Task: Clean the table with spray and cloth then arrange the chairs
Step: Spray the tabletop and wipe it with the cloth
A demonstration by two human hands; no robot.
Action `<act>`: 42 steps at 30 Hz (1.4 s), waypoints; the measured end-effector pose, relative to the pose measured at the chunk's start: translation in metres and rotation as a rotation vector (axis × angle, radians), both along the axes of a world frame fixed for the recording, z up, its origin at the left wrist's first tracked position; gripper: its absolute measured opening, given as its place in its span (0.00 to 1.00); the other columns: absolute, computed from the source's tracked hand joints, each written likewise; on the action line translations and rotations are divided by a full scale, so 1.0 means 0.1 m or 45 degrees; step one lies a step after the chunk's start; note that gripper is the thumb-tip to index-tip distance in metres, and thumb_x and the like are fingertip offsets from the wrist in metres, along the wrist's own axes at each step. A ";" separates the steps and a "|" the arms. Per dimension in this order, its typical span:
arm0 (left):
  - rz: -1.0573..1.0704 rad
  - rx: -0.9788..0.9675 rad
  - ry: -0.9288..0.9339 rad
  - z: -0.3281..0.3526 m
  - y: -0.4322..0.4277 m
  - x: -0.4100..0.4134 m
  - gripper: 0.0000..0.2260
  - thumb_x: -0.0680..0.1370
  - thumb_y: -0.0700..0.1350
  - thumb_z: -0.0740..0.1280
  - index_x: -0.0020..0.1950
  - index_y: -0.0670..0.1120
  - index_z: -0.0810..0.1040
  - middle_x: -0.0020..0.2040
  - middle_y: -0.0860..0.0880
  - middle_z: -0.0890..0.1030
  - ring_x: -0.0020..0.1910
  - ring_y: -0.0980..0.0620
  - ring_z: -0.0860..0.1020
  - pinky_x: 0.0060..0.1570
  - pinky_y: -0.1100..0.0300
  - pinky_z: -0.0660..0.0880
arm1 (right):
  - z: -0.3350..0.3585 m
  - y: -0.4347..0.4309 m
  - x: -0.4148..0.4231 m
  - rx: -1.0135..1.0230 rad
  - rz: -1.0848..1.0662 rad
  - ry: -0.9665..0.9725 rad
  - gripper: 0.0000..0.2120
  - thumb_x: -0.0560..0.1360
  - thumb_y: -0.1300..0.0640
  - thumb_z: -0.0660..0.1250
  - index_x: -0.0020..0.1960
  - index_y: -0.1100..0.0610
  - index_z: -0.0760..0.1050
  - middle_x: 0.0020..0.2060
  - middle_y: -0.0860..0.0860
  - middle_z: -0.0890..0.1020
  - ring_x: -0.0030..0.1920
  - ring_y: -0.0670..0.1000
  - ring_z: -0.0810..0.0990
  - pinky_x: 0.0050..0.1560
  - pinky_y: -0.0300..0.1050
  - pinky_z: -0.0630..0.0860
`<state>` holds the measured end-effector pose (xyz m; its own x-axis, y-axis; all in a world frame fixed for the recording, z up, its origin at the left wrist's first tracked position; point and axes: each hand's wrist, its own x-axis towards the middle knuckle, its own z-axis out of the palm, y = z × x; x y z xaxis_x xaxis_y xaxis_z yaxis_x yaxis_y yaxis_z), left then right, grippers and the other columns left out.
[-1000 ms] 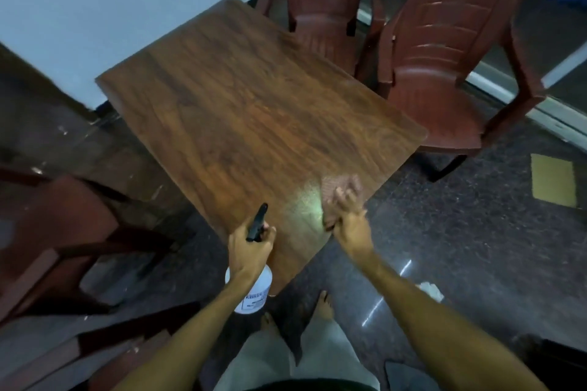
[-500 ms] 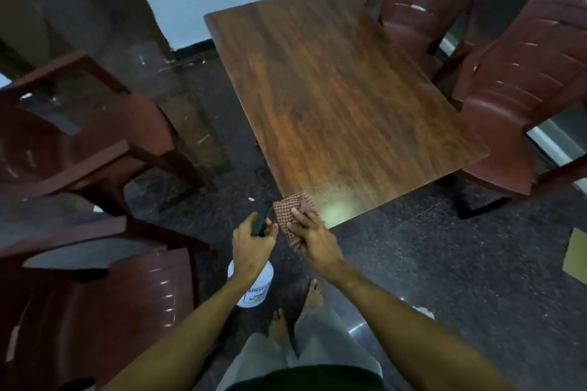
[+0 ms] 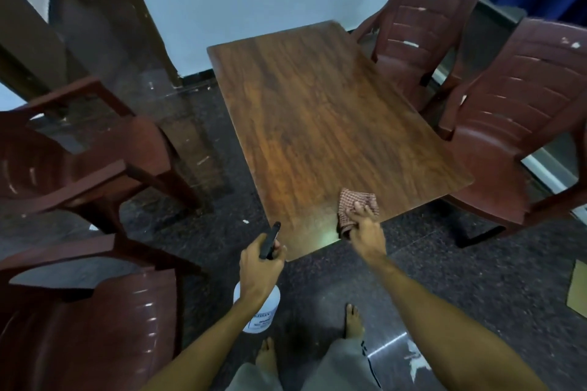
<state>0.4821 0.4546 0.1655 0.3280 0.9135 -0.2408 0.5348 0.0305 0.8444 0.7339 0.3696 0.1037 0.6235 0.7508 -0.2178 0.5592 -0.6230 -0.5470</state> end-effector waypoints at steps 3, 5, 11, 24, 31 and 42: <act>-0.015 0.001 -0.014 0.02 -0.10 0.48 0.07 0.74 0.41 0.73 0.39 0.49 0.77 0.31 0.46 0.78 0.33 0.43 0.78 0.36 0.45 0.77 | 0.00 0.04 0.25 -0.012 0.231 -0.069 0.28 0.72 0.67 0.64 0.71 0.54 0.74 0.77 0.52 0.64 0.78 0.57 0.57 0.75 0.53 0.63; -0.015 0.009 -0.011 0.03 -0.16 0.80 0.07 0.74 0.41 0.74 0.40 0.49 0.78 0.32 0.48 0.79 0.33 0.45 0.79 0.36 0.48 0.78 | -0.07 -0.06 0.45 0.037 0.522 -0.031 0.30 0.71 0.67 0.64 0.72 0.51 0.73 0.78 0.49 0.63 0.79 0.53 0.56 0.75 0.50 0.62; -0.020 0.030 0.003 0.09 -0.47 1.84 0.07 0.75 0.39 0.74 0.40 0.47 0.79 0.33 0.48 0.81 0.33 0.49 0.79 0.36 0.55 0.75 | -0.07 -0.46 1.92 0.046 -0.044 -0.049 0.27 0.74 0.68 0.64 0.71 0.54 0.74 0.77 0.51 0.64 0.79 0.56 0.55 0.75 0.56 0.63; -0.088 0.007 -0.011 0.14 -0.93 3.22 0.06 0.75 0.36 0.74 0.41 0.45 0.79 0.33 0.49 0.80 0.32 0.54 0.78 0.34 0.64 0.73 | -0.14 -0.89 2.99 0.082 -0.053 -0.054 0.26 0.73 0.69 0.64 0.70 0.54 0.75 0.77 0.50 0.65 0.79 0.54 0.54 0.72 0.60 0.67; -0.037 0.021 -0.018 0.18 -0.83 3.34 0.07 0.75 0.36 0.73 0.41 0.46 0.80 0.36 0.54 0.81 0.34 0.56 0.79 0.36 0.62 0.76 | -0.14 -0.78 3.00 0.138 -0.088 -0.115 0.28 0.70 0.72 0.66 0.68 0.57 0.77 0.75 0.54 0.68 0.78 0.58 0.58 0.73 0.60 0.65; 0.134 0.054 -0.038 0.32 -0.30 3.01 0.06 0.74 0.37 0.74 0.41 0.44 0.79 0.35 0.48 0.81 0.35 0.52 0.79 0.36 0.63 0.75 | -0.21 0.11 2.45 0.213 0.518 -0.072 0.27 0.68 0.63 0.61 0.66 0.55 0.79 0.74 0.54 0.69 0.76 0.60 0.63 0.73 0.60 0.64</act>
